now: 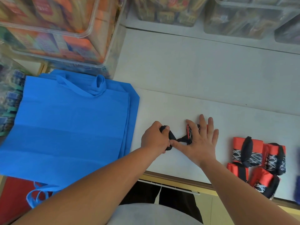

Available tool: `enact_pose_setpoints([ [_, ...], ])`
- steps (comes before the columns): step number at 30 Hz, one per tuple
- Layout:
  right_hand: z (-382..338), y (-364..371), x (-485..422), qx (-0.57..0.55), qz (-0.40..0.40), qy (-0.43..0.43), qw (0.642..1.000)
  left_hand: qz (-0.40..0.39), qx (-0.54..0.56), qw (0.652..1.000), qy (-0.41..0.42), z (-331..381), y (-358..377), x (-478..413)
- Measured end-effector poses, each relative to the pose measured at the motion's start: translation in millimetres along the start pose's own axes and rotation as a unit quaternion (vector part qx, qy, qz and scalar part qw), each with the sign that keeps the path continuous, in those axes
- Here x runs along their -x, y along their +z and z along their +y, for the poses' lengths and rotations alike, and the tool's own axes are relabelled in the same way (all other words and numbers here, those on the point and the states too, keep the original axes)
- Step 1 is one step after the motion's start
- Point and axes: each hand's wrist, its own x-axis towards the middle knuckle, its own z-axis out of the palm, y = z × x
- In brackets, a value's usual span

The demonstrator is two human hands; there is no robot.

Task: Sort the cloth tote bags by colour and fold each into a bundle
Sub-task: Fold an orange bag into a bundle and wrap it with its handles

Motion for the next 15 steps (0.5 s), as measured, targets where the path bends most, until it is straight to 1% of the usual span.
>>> enact_pose_setpoints([
  [3, 3, 7, -1, 0.015, 0.027, -0.003, 1.000, 0.011, -0.063, 0.997, 0.037, -4, 2, 2],
  [6, 7, 13, -5, 0.026, 0.042, -0.011, 0.999, -0.007, -0.038, 0.998, 0.050, -5, -4, 3],
  [10, 14, 19, -6, 0.029, 0.053, -0.033, 0.998, -0.068, -0.011, 0.997, 0.047, -4, -6, 4],
  [12, 15, 16, -5, 0.032, 0.044, -0.040, 0.998, -0.075, -0.020, 0.996, 0.049, 0, -6, 5],
  [15, 15, 5, -4, 0.005, -0.010, -0.043, 0.999, -0.053, -0.020, 0.998, 0.039, 5, -13, 6],
])
